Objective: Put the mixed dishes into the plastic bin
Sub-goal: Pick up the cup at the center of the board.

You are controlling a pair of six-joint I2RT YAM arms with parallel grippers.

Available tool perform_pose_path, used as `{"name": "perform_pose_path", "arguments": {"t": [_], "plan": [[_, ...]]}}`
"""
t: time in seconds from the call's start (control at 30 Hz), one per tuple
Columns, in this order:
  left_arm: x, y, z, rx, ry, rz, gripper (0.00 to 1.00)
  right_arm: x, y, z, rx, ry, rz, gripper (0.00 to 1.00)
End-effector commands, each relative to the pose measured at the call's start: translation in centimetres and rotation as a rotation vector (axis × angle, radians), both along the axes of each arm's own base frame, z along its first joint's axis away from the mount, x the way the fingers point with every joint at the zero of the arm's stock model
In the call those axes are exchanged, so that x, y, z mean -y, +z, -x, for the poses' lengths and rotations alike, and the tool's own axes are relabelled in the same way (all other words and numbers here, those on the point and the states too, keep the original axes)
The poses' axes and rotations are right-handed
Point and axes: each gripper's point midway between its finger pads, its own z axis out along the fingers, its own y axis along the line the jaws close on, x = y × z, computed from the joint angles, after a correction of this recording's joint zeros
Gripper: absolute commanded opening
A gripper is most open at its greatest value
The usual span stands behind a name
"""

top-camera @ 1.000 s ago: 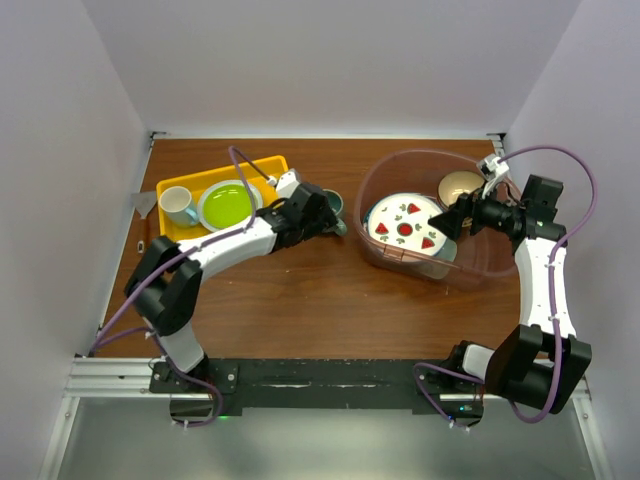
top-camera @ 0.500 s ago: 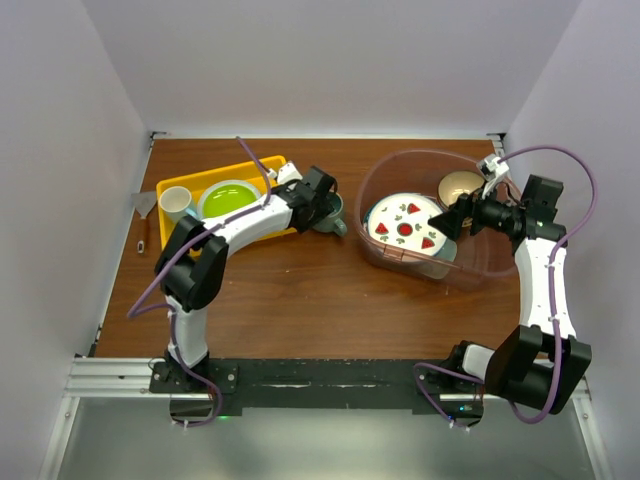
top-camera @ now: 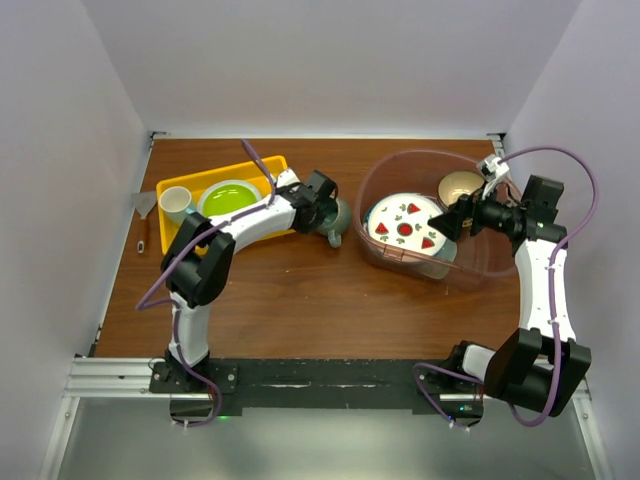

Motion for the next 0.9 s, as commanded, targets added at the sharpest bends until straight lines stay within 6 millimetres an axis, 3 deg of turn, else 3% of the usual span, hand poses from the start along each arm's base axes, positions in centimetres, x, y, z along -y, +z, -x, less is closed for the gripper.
{"name": "perform_pose_path", "arguments": {"t": [0.0, 0.17, 0.23, 0.27, 0.33, 0.37, 0.4, 0.5, 0.87], "plan": [[-0.3, 4.3, -0.3, 0.101, 0.026, 0.061, 0.11, -0.3, 1.6, 0.4, 0.06, 0.025, 0.007, 0.93], [-0.5, 5.7, 0.4, 0.145, -0.005, 0.096, 0.04, -0.3, 1.5, 0.4, 0.056, 0.024, 0.007, 0.93], [-0.4, 7.3, 0.7, 0.182, -0.02, 0.131, 0.01, -0.3, 1.5, 0.4, 0.055, 0.024, 0.007, 0.93], [-0.8, 6.9, 1.2, 0.177, -0.03, 0.124, 0.0, -0.3, 1.6, 0.4, 0.058, 0.024, 0.008, 0.93], [-0.6, 9.1, 1.6, 0.239, -0.066, 0.173, 0.0, -0.3, 1.6, 0.4, 0.059, 0.024, 0.009, 0.93], [-0.9, 8.8, 2.2, 0.235, -0.079, 0.175, 0.0, -0.3, 1.6, 0.4, 0.058, 0.024, 0.008, 0.93], [-1.0, 10.2, 2.6, 0.266, -0.092, 0.195, 0.0, -0.2, 1.5, 0.4, 0.057, 0.022, 0.009, 0.93], [-1.8, 11.5, 3.7, 0.302, -0.12, 0.2, 0.0, -0.3, 1.5, 0.4, 0.058, 0.024, 0.008, 0.93], [-5.1, 13.5, 7.9, 0.39, -0.221, 0.16, 0.0, -0.2, 1.4, 0.3, 0.057, 0.019, 0.014, 0.93]]}}
